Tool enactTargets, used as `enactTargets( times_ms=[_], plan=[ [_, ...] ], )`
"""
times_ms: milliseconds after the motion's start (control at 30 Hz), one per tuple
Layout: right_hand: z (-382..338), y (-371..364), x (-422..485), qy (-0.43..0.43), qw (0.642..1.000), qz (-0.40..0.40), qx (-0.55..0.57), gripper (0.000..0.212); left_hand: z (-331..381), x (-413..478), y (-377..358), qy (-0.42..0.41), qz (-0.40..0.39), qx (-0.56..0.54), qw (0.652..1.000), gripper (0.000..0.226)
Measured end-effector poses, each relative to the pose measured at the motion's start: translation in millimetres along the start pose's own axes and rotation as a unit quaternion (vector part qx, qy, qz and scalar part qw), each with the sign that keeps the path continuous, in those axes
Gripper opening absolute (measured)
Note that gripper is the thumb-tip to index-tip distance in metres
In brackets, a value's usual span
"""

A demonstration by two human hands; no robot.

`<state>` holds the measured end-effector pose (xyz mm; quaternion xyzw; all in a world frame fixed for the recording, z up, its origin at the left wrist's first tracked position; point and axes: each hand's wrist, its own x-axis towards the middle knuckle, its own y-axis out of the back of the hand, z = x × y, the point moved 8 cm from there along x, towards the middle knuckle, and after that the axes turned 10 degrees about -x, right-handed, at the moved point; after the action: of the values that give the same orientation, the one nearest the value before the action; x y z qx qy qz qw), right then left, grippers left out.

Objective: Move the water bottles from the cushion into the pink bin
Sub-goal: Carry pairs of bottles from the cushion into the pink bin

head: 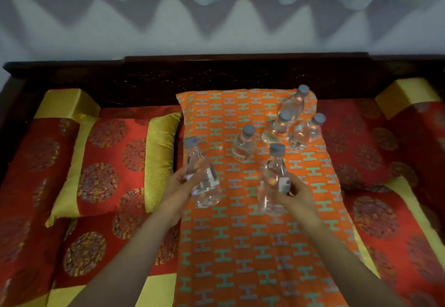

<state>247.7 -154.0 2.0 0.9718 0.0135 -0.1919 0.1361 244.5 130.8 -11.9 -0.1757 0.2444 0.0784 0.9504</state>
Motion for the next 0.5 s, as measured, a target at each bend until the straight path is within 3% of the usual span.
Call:
enactTargets(
  times_ms=[133, 200, 267, 333, 433, 500],
  plan=[
    [2, 46, -34, -0.004, 0.997, 0.074, -0.004, 0.036, -4, -18, -13, 0.013, 0.024, 0.024, 0.999, 0.044],
    [3, 76, -54, -0.009, 0.993, 0.118, -0.006, 0.043, -4, -28, -32, 0.015, 0.017, 0.021, 1.000, 0.046],
    [7, 113, -81, -0.022, 0.987, 0.161, 0.003, 0.050, -6, -38, -63, 0.004, -0.007, 0.031, 0.999, 0.039],
    [9, 146, -108, -0.027, 0.981, 0.192, 0.021, 0.041, -9, -46, -95, -0.002, -0.023, 0.031, 0.999, 0.041],
    [8, 196, -151, -0.022, 0.969, 0.242, 0.041, 0.040, -13, -60, -155, -0.002, -0.074, 0.038, 0.997, 0.020],
    [11, 232, -184, -0.015, 0.960, 0.275, 0.053, 0.038, -20, -76, -201, -0.002, -0.117, 0.053, 0.992, 0.034]
  ],
)
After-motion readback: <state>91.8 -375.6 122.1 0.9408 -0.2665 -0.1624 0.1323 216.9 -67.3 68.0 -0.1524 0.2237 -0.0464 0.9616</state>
